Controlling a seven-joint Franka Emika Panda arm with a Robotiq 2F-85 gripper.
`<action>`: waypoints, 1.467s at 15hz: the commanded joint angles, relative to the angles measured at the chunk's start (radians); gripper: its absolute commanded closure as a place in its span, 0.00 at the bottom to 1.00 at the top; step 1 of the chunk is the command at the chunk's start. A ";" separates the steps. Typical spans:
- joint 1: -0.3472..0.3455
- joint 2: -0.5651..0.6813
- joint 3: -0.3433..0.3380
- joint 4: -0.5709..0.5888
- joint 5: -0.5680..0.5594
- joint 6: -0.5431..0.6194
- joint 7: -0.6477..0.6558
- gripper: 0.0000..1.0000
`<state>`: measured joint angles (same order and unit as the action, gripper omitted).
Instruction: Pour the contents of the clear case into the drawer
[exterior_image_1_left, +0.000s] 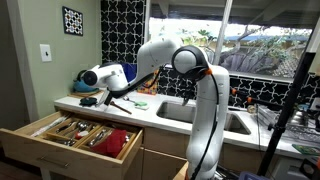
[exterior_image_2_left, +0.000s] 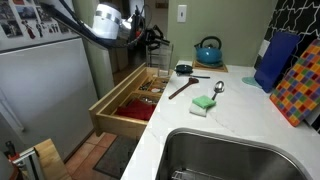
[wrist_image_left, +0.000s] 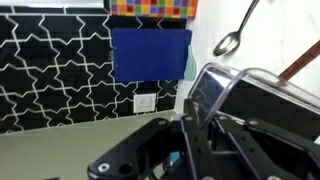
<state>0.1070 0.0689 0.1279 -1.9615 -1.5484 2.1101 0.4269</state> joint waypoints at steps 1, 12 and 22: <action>-0.060 -0.044 -0.055 -0.015 0.177 0.134 -0.030 0.93; -0.074 0.036 -0.078 0.087 0.520 0.045 -0.056 0.94; -0.105 0.127 -0.145 0.225 1.040 -0.014 -0.020 0.94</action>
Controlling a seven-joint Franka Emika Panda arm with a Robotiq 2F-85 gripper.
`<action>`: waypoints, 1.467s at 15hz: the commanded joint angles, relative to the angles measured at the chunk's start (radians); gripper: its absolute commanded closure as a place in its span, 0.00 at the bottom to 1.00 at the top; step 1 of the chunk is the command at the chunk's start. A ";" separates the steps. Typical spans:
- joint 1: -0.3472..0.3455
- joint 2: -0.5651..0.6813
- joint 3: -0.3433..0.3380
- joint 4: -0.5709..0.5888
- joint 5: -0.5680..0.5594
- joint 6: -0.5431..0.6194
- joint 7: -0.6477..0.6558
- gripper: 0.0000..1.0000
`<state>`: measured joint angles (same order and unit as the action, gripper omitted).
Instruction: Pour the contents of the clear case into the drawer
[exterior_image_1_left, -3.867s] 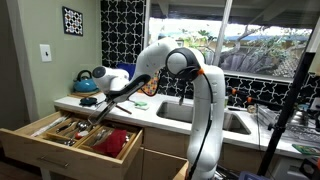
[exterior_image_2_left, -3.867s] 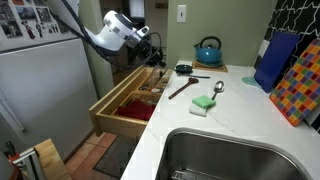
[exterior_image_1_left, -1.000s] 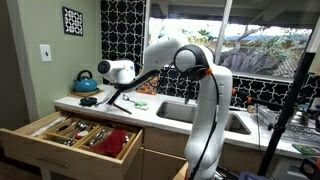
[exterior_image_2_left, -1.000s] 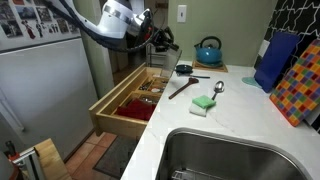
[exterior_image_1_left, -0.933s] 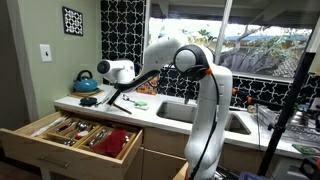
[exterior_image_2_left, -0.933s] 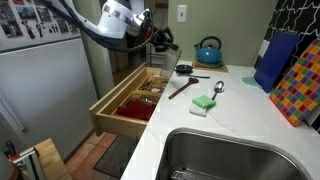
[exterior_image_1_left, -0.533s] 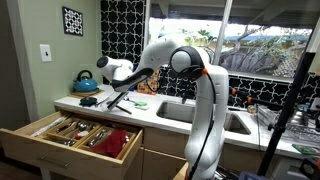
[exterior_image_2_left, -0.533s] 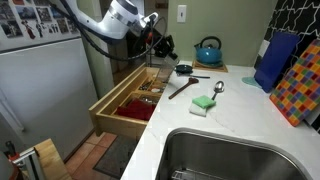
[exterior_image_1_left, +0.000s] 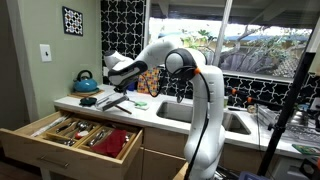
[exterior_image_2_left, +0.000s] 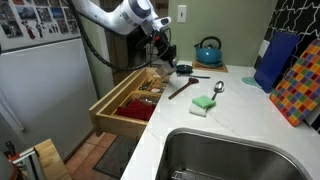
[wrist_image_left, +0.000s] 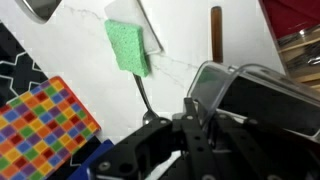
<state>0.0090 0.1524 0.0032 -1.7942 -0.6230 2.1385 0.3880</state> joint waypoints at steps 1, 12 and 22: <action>-0.007 0.056 -0.029 0.070 0.153 -0.047 0.034 0.94; -0.018 0.190 -0.096 0.154 0.531 -0.018 0.267 0.95; -0.011 0.252 -0.134 0.157 0.579 0.015 0.402 0.94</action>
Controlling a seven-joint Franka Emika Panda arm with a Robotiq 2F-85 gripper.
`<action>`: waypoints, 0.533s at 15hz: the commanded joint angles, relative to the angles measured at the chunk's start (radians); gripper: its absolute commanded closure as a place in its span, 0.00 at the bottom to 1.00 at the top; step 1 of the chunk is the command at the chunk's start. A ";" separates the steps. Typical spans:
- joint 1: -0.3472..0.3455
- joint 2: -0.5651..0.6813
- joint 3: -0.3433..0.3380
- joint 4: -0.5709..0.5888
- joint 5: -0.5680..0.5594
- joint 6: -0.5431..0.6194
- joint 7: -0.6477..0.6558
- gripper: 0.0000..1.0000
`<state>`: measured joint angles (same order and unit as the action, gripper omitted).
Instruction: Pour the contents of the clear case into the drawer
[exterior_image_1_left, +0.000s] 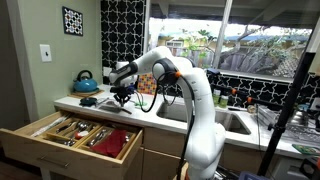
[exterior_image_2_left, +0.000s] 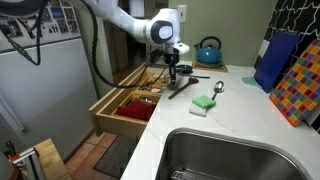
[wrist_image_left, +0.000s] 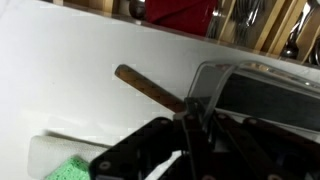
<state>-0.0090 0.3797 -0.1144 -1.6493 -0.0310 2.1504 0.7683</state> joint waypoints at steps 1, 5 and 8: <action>0.008 0.026 -0.018 0.013 -0.017 0.002 0.023 0.85; 0.017 0.024 -0.032 0.018 -0.034 -0.021 0.060 0.44; 0.025 -0.013 -0.037 0.003 -0.053 -0.006 0.091 0.22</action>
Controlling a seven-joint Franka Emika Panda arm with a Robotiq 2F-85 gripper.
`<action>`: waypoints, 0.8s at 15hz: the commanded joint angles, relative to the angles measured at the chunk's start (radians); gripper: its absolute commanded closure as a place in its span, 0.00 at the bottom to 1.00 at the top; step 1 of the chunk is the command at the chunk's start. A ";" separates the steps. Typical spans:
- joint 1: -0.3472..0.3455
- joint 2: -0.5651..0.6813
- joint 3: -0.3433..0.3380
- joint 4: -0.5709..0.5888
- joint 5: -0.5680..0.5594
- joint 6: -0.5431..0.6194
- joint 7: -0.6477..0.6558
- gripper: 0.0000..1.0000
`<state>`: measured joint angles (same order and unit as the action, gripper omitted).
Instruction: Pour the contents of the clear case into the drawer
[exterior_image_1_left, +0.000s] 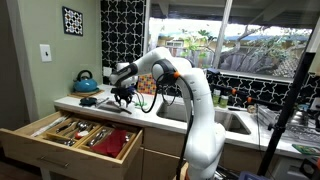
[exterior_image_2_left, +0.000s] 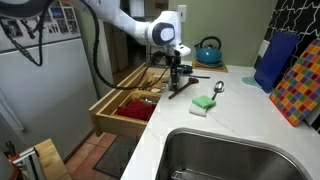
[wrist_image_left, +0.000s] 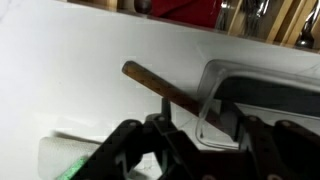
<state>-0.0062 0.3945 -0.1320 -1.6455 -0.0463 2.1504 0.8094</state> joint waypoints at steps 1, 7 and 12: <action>0.033 -0.040 -0.028 -0.007 -0.070 0.017 0.072 0.14; 0.067 -0.129 -0.005 0.044 -0.174 -0.161 0.122 0.00; 0.054 -0.221 0.043 0.019 -0.224 -0.147 -0.166 0.00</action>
<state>0.0586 0.2280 -0.1116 -1.5942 -0.2445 2.0107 0.7744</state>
